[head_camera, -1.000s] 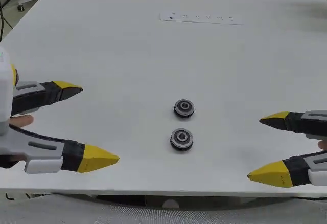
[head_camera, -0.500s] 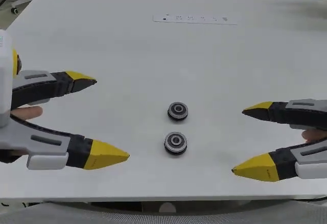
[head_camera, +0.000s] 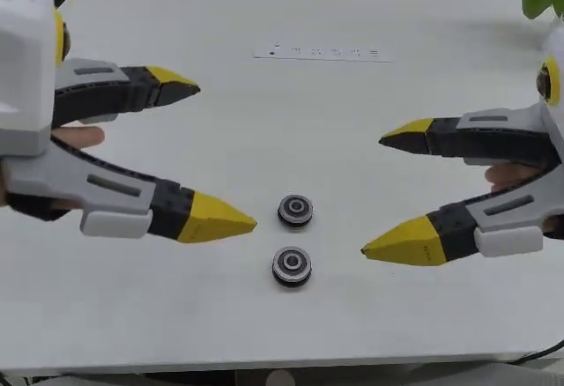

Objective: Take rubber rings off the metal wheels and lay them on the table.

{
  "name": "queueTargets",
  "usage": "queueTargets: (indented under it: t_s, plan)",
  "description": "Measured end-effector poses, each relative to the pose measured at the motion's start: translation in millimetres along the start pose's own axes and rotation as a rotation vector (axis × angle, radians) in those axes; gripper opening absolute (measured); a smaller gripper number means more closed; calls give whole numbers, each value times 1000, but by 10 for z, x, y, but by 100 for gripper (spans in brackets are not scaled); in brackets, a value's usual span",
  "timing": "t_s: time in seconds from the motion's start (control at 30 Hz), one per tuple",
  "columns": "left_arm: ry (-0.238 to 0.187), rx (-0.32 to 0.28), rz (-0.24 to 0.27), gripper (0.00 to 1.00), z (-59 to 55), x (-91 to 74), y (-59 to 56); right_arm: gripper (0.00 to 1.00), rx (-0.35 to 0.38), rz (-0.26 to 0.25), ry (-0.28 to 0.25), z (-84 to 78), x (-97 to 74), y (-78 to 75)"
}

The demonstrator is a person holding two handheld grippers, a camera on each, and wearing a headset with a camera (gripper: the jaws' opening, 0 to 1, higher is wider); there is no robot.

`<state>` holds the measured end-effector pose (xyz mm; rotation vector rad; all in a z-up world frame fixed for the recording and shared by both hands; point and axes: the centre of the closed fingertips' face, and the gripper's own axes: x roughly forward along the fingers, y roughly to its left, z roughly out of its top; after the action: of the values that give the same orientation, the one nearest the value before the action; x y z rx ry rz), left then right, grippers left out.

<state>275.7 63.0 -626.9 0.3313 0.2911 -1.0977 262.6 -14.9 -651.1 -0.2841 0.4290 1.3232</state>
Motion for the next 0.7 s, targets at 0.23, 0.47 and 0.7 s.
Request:
queueTargets:
  t_s: [0.23,0.47,0.7]
  plan:
    - [-32,40,17,90,239,196,95,77,-44,20,7,125,179,-72]
    - [-59,-38,-56,88,-31,397,-23,73,-40,33,10,-37,375,-82]
    - [-19,-76,-52,79,-456,521,-92,71,15,66,-29,-279,566,-112]
